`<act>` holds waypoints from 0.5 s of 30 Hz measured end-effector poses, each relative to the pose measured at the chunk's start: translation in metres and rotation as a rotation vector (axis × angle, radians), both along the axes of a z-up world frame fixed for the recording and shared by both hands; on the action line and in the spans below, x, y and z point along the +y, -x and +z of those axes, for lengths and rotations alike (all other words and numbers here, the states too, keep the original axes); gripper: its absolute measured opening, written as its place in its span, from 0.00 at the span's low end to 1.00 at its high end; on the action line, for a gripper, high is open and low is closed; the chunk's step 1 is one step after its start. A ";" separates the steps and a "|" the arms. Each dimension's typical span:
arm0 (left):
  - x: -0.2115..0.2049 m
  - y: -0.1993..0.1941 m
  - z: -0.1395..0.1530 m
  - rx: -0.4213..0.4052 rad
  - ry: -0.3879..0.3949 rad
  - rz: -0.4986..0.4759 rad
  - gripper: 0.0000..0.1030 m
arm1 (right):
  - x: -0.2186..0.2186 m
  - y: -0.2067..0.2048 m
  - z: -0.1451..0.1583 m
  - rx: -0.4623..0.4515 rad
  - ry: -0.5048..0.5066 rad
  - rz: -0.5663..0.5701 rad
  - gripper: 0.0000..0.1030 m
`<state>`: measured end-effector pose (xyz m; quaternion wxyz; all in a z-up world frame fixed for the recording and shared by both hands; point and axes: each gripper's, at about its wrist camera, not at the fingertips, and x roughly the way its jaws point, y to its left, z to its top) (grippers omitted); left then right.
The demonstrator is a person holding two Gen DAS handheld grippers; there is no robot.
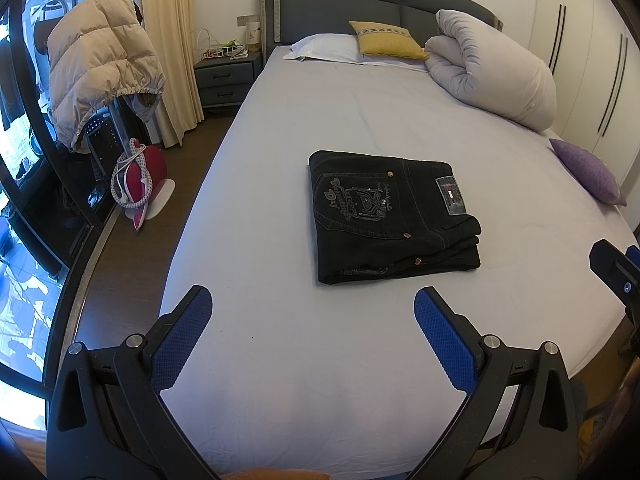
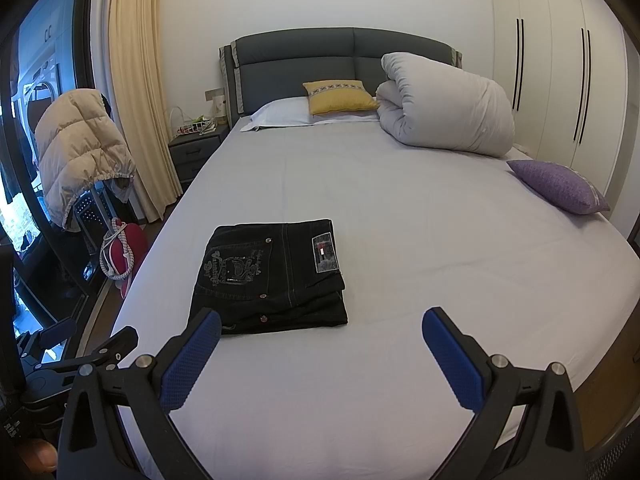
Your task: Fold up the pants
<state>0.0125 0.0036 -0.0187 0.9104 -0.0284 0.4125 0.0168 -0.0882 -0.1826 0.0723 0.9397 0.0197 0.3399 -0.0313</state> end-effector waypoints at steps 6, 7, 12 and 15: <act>0.000 0.000 0.000 0.000 -0.001 -0.001 1.00 | 0.001 0.001 -0.004 0.004 0.000 0.003 1.00; 0.000 0.000 0.000 0.000 -0.001 0.000 1.00 | 0.002 0.002 -0.005 0.005 0.000 0.004 1.00; 0.001 0.000 -0.001 0.001 0.000 -0.001 1.00 | 0.002 0.002 -0.006 0.007 -0.001 0.005 1.00; 0.000 0.000 -0.001 0.002 0.000 0.000 1.00 | 0.002 0.003 -0.006 0.010 -0.002 0.007 1.00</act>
